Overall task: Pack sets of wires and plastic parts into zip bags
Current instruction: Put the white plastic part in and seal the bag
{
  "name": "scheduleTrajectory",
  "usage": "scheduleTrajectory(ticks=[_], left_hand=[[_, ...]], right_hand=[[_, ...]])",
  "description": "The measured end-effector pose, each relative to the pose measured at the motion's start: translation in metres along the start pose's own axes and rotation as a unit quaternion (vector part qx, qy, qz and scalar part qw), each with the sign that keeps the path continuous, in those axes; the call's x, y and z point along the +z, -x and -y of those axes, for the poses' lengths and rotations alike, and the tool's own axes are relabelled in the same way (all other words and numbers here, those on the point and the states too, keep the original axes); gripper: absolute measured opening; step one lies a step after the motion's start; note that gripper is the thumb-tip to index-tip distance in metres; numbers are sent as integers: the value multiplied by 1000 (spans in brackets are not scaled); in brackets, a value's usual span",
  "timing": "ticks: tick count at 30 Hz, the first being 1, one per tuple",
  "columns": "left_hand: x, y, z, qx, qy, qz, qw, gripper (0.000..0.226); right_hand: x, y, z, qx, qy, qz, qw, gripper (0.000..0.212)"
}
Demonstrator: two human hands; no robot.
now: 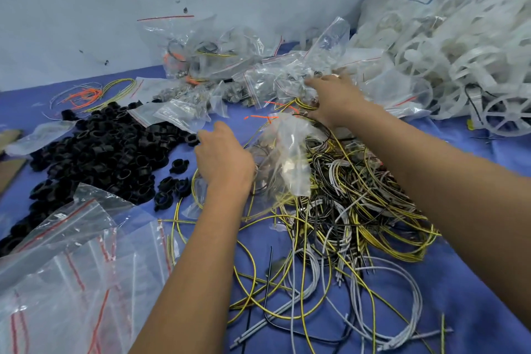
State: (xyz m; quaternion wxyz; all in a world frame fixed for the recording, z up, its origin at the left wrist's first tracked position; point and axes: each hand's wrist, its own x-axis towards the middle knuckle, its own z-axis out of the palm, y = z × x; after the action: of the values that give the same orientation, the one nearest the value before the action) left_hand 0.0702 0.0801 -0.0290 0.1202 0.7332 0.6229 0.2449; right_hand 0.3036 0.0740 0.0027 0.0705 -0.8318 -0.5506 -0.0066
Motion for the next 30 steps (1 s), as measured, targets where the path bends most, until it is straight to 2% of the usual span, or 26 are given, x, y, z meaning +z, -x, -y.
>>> scheduleTrajectory(ticks=[2, 4, 6, 8, 11, 15, 17, 20, 22, 24, 26, 28, 30], left_hand=[[1, -1, -1, 1, 24, -6, 1000, 35], [0, -2, -3, 14, 75, -31, 997, 24], [-5, -4, -10, 37, 132, -61, 989, 15], [-13, -6, -21, 58, 177, -59, 981, 25], [-27, -7, -36, 67, 208, 2, 976, 47], [-44, 1, -50, 59, 187, 132, 972, 55], [-49, 8, -56, 69, 164, 174, 969, 59], [-53, 21, -67, 109, 113, 218, 963, 66], [-51, 29, -71, 130, 69, 241, 959, 73], [-48, 31, -72, 140, 42, 233, 962, 58], [-49, 29, -70, 147, 39, 213, 965, 29], [-52, 24, -65, 141, 45, 214, 966, 22], [-52, 16, -57, 125, 65, 205, 969, 4]], right_hand=[[6, -5, 2, 13, 1, -17, 1000, 66], [9, -4, 3, 32, -25, -58, 997, 49], [11, 1, 1, 66, -99, -89, 989, 33], [10, 8, -3, 81, -189, -137, 969, 22], [-2, 21, -7, 84, -343, -234, 906, 15], [-14, 46, -6, 69, -485, -328, 808, 13], [-17, 60, -2, 39, -578, -317, 751, 10], [-14, 79, 3, 32, -741, -251, 622, 14], [-8, 90, 6, 54, -815, -198, 541, 8], [-2, 99, 7, 81, -861, -163, 476, 12], [3, 105, 6, 104, -869, -146, 461, 12], [7, 108, 6, 110, -861, -144, 476, 5], [9, 109, 6, 95, -858, -137, 485, 8]])
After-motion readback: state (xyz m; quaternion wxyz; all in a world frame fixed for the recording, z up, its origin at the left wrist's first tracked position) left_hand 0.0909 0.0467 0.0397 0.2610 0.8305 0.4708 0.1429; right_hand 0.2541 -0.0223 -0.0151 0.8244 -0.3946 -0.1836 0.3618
